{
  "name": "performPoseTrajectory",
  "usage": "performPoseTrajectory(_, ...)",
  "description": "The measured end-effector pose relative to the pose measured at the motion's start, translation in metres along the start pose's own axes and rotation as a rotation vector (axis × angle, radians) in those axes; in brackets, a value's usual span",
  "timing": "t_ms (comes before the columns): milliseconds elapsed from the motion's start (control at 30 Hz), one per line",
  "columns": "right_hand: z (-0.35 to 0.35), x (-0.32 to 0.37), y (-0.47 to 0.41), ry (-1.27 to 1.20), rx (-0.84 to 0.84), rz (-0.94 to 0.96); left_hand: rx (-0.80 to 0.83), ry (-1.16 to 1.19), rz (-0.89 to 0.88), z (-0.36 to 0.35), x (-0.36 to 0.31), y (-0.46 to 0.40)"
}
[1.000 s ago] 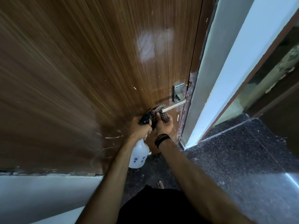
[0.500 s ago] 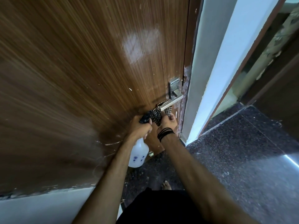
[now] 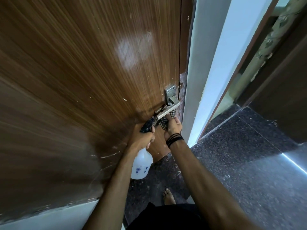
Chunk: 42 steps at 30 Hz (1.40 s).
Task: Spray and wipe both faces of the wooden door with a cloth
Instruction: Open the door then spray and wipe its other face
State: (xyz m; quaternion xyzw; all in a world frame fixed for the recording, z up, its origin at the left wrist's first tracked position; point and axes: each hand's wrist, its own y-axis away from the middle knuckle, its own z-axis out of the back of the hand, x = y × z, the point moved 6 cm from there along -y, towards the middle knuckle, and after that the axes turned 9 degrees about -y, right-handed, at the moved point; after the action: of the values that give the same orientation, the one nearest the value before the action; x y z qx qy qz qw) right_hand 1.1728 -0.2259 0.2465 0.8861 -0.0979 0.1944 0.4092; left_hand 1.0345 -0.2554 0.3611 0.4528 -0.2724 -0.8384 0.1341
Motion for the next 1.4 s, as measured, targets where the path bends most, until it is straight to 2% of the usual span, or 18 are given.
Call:
performPoseTrajectory(133, 0.007, -0.006, 0.011, 0.009, 0.112, -0.082, -0.022, 0.004, 0.045, -0.013, 0.007, -0.003)
performPoseTrajectory(200, 0.014, -0.002, 0.008, 0.050, 0.086, -0.050, 0.003, 0.021, 0.073, -0.019, 0.008, -0.005)
performPoseTrajectory(300, 0.024, 0.036, -0.003, 0.125, -0.024, 0.242, 0.061, 0.061, 0.102, -0.029, 0.009, -0.009)
performPoseTrajectory(400, -0.003, 0.094, 0.000, 0.425, 0.091, 0.635, 0.077, 0.105, 0.087, -0.042, -0.003, -0.010)
performPoseTrajectory(467, -0.029, 0.119, 0.003, 0.616, 0.179, 0.807, 0.064, 0.075, 0.044, -0.053, -0.017, -0.009)
performPoseTrajectory(500, -0.039, 0.128, 0.005, 0.638, 0.204, 0.836, 0.038, 0.060, 0.022, -0.057, -0.025, -0.009)
performPoseTrajectory(600, -0.045, 0.134, 0.002, 0.717, 0.183, 0.904, -0.040, 0.064, -0.010, -0.062, -0.048, -0.010)
performPoseTrajectory(733, -0.018, 0.118, -0.014, 0.868, 0.126, 0.777, -0.104, 0.099, -0.017, -0.066, -0.068, -0.011)
performPoseTrajectory(767, -0.017, 0.119, -0.010, 0.882, 0.129, 0.796, -0.099, 0.100, -0.030, -0.068, -0.071, -0.010)
performPoseTrajectory(900, -0.060, 0.147, 0.032, 0.784, 0.344, 1.135, -0.127, 0.062, -0.007, -0.072, -0.081, -0.007)
performPoseTrajectory(967, -0.078, 0.155, 0.037, 0.750, 0.404, 1.209, -0.143, 0.046, 0.056, -0.075, -0.078, -0.008)
performPoseTrajectory(1033, -0.071, 0.150, 0.026, 0.773, 0.391, 1.153, -0.144, 0.043, 0.073, -0.079, -0.075, -0.004)
performPoseTrajectory(1167, -0.020, 0.115, -0.018, 0.938, 0.327, 0.818, -0.148, 0.138, 0.046, -0.084, -0.073, 0.002)
performPoseTrajectory(1233, -0.011, 0.112, -0.023, 0.976, 0.325, 0.756, -0.158, 0.167, 0.070, -0.087, -0.069, 0.004)
performPoseTrajectory(1300, -0.030, 0.126, -0.002, 0.922, 0.370, 0.858, -0.160, 0.171, 0.081, -0.086, -0.066, 0.005)
performPoseTrajectory(1400, -0.077, 0.163, 0.041, 0.759, 0.454, 1.164, -0.155, 0.115, 0.106, -0.085, -0.068, 0.004)
